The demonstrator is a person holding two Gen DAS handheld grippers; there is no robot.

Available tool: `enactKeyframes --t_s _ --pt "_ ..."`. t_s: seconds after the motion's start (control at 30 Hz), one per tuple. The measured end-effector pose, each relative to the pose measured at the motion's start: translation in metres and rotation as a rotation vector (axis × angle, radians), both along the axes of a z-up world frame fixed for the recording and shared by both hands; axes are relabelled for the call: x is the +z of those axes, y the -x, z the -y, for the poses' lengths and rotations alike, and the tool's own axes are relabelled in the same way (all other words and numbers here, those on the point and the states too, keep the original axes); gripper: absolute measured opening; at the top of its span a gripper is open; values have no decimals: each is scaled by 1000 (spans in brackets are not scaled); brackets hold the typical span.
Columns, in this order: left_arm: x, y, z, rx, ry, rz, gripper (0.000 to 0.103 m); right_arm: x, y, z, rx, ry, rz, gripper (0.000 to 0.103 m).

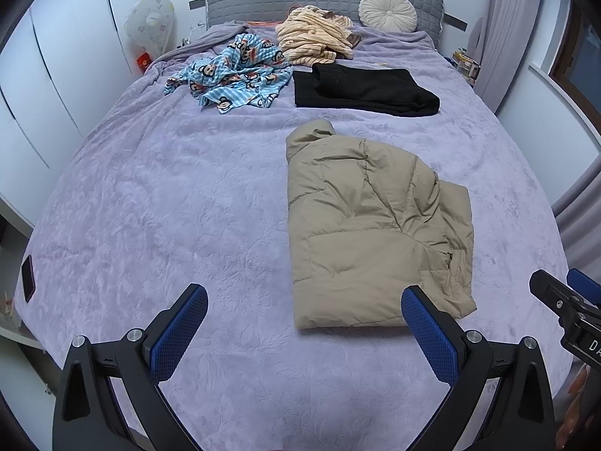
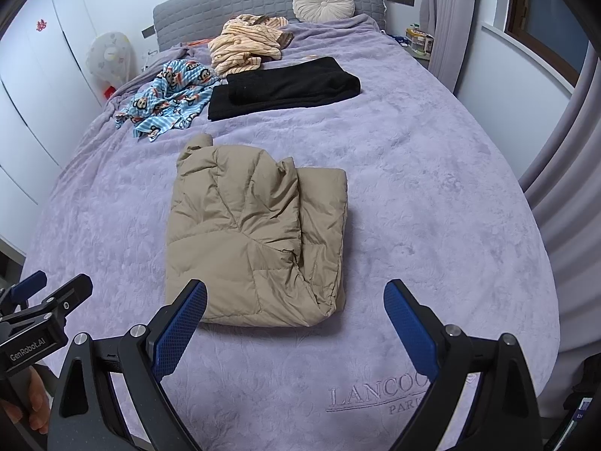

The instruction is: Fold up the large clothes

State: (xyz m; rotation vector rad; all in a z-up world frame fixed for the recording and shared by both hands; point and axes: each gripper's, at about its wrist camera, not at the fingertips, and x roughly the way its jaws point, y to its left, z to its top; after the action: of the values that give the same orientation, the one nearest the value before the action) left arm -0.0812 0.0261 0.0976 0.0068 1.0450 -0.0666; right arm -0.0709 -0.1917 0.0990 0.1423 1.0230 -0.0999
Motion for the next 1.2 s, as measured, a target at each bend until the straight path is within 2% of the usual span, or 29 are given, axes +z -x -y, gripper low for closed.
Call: enactKeyframes --t_s 1.2 --pt "3 1 0 11 3 12 103 5 -2 -3 1 -3 12 96"
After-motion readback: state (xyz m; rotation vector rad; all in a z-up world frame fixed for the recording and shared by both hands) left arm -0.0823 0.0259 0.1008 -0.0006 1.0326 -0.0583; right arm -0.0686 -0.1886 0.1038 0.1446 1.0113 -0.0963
